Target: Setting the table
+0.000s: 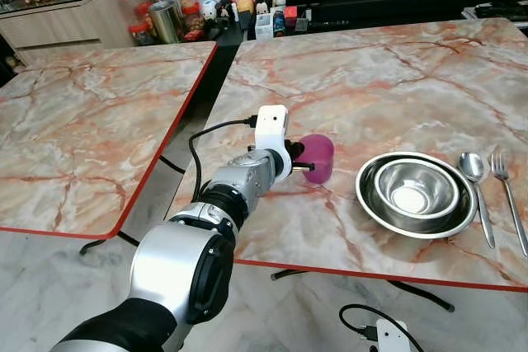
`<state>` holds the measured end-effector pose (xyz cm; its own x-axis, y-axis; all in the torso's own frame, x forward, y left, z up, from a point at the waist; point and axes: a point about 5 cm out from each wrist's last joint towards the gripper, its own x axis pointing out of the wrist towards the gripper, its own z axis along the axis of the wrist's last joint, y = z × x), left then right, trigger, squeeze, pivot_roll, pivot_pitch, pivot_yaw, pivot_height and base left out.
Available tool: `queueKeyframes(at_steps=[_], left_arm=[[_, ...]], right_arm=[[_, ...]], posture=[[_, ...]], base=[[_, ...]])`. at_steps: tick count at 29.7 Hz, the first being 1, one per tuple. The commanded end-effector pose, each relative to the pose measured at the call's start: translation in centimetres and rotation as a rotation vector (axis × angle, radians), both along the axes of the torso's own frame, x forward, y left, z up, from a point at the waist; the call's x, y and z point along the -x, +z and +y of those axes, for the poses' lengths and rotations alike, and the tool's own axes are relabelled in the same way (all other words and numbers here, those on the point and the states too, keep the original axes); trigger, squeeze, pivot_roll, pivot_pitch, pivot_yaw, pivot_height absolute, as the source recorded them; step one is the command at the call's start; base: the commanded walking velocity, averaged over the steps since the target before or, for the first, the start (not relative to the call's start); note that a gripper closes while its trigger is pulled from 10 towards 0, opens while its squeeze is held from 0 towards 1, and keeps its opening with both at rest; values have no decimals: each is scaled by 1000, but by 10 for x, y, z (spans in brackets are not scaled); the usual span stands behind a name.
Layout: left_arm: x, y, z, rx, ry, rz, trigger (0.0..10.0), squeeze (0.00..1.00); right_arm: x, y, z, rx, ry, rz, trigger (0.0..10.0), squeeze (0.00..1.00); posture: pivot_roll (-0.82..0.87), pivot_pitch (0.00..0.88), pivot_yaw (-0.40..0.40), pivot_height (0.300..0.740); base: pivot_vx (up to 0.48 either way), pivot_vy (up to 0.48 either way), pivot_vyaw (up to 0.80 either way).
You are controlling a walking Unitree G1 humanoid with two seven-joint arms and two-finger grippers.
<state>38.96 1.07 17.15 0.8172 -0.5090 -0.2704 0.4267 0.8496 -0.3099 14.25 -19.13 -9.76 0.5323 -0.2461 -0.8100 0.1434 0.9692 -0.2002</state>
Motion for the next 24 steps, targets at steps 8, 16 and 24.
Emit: queueKeyframes(at_steps=[8, 16, 24], left_arm=[[4, -8, -4, -29, -20, 27, 10000, 212], [3, -6, -3, -33, -14, 20, 10000, 757], [2, -5, -2, -36, -6, 17, 10000, 0]], right_arm=[[28, -12, 12, -39, -20, 103, 10000, 0], [27, -11, 12, -39, -18, 101, 10000, 0], [25, -11, 12, -38, -16, 99, 10000, 0]], posture=[[-176, 60, 170, 728], [-171, 57, 169, 728], [-172, 54, 167, 728]], base=[[0, 0, 0], [0, 0, 0], [0, 0, 0]])
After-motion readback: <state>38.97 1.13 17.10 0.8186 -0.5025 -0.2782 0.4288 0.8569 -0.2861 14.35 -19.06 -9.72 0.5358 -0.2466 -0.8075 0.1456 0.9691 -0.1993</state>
